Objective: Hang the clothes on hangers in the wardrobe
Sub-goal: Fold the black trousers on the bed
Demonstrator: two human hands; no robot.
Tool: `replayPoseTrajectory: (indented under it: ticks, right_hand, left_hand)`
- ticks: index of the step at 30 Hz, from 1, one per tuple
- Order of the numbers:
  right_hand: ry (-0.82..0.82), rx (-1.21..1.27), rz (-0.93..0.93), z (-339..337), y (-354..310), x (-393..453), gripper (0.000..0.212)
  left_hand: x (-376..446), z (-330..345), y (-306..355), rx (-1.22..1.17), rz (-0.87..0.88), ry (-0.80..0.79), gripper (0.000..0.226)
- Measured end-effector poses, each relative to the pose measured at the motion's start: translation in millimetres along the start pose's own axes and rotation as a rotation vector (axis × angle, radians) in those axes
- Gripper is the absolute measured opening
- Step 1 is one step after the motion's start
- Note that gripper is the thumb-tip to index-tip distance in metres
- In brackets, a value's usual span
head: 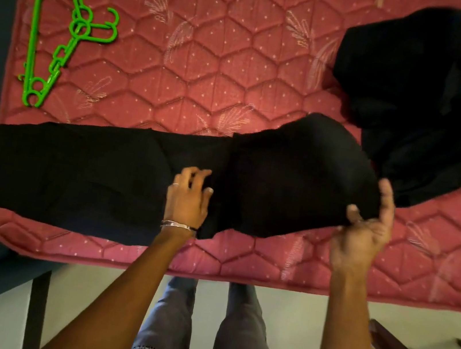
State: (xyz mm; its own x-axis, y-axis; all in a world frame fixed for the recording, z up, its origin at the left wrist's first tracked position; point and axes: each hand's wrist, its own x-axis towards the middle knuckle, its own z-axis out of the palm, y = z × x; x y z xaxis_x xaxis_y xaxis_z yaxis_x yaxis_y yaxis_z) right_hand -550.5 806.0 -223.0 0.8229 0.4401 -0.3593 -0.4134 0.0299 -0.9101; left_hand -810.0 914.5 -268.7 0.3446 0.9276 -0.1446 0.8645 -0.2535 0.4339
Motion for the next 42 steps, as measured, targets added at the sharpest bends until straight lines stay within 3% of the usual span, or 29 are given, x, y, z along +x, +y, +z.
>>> replayPoseTrajectory:
  ticks: [4,8,11,14,17,20,24,27,30,33,35,37,38,39,40,42]
  right_hand:
    - [0.119,-0.176,-0.055,-80.6,-5.7,39.5,0.089]
    - [0.218,-0.176,0.181,-104.0,8.2,58.0,0.069]
    - [0.226,-0.049,0.214,-97.1,-7.9,78.1,0.063]
    - [0.097,-0.056,0.085,-82.2,-43.7,81.2,0.074]
    - [0.028,-0.031,-0.042,-81.1,-65.3,68.6,0.083]
    - [0.152,0.013,-0.084,-102.4,-65.2,61.5,0.090]
    - [0.379,-0.076,0.064,-143.9,-35.0,65.1,0.082]
    - [0.539,-0.280,0.342,-169.6,-0.7,77.6,0.061]
    - [0.657,-0.542,0.315,-177.5,8.2,95.3,0.027]
    - [0.510,-1.133,-0.036,-161.9,1.7,95.5,0.022]
    - [0.063,-1.122,-0.269,-133.5,-2.8,88.8,0.012]
    - [-0.581,-1.155,-0.159,-105.1,0.0,85.7,0.016]
    - [-0.864,-1.320,-0.064,-95.0,3.0,86.3,0.025]
    - [-0.977,-1.538,0.030,-90.4,8.6,90.4,0.037]
    - [-0.893,-1.758,0.087,-91.2,13.0,96.4,0.047]
    - [-0.473,-1.928,0.112,-97.0,7.4,106.7,0.059]
  left_hand:
    - [-9.3,41.2,35.3,0.086,0.194,-0.285,0.056]
    - [-20.0,67.7,56.5,0.422,0.221,-0.638,0.073]
    - [-29.7,78.7,77.4,0.598,0.277,-0.624,0.070]
    - [-30.2,90.5,93.3,0.607,0.136,-0.583,0.092]
    - [-23.7,96.7,109.2,0.561,0.189,-0.485,0.092]
    - [-21.6,99.0,109.3,0.537,0.298,-0.523,0.095]
    - [-27.8,99.2,105.3,0.556,0.417,-0.679,0.096]
    - [-35.5,100.9,106.5,0.515,0.364,-0.758,0.095]
    - [-41.4,106.5,111.4,0.502,0.366,-0.761,0.094]
    - [-45.7,109.3,113.6,0.509,0.377,-0.793,0.090]
    - [-44.5,112.1,114.6,0.467,0.385,-0.838,0.089]
    - [-41.9,114.9,113.1,0.405,0.400,-0.916,0.089]
    - [-40.9,116.4,111.1,0.387,0.408,-0.960,0.086]
    - [-39.8,117.4,108.6,0.356,0.398,-0.992,0.081]
    - [-39.5,117.2,105.3,0.315,0.378,-1.018,0.076]
    - [-42.2,114.1,99.2,0.239,0.393,-0.993,0.076]
